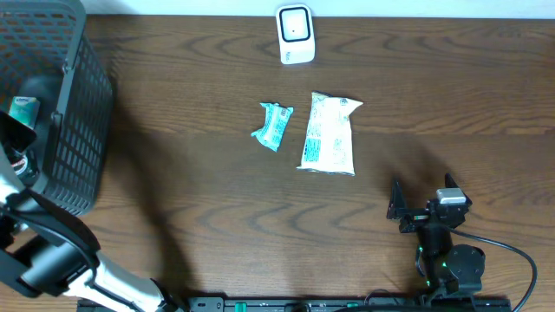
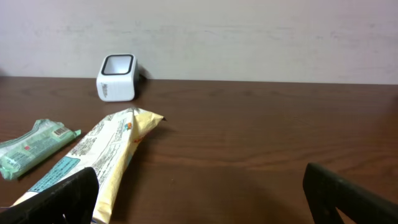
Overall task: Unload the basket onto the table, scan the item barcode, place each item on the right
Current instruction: 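Move the left gripper back into the basket toward the Kleenex pack, then grasp the orange Kleenex tissue pack with the left gripper and lift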
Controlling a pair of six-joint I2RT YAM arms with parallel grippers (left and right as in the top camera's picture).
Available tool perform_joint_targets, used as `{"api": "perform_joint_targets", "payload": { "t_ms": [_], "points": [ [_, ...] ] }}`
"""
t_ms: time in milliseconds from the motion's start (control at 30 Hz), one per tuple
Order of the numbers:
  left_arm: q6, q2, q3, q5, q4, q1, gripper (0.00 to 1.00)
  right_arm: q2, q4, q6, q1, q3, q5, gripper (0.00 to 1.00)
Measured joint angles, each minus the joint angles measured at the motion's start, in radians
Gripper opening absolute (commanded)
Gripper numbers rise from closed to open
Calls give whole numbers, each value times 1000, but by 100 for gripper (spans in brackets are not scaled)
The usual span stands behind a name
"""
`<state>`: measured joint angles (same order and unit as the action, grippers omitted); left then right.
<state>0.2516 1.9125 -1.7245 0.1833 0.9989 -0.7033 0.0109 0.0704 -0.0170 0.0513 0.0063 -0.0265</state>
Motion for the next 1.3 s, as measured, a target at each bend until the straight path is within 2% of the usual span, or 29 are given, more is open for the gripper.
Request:
{"api": "perform_joint_targets", "payload": {
  "t_ms": [233,467,633,1167,1300],
  "points": [
    [40,90,0,30,18,0,63,0,0,0,0,0,0,99],
    [204,185,0,55,98,0,64,0,0,0,0,0,0,99],
    [267,195,0,60,101,0,64,0,0,0,0,0,0,99],
    [295,195,0,79,40,-78,62,0,0,0,0,0,0,99],
    [294,195,1,82,18,-83,58,0,0,0,0,0,0,99]
  ]
}}
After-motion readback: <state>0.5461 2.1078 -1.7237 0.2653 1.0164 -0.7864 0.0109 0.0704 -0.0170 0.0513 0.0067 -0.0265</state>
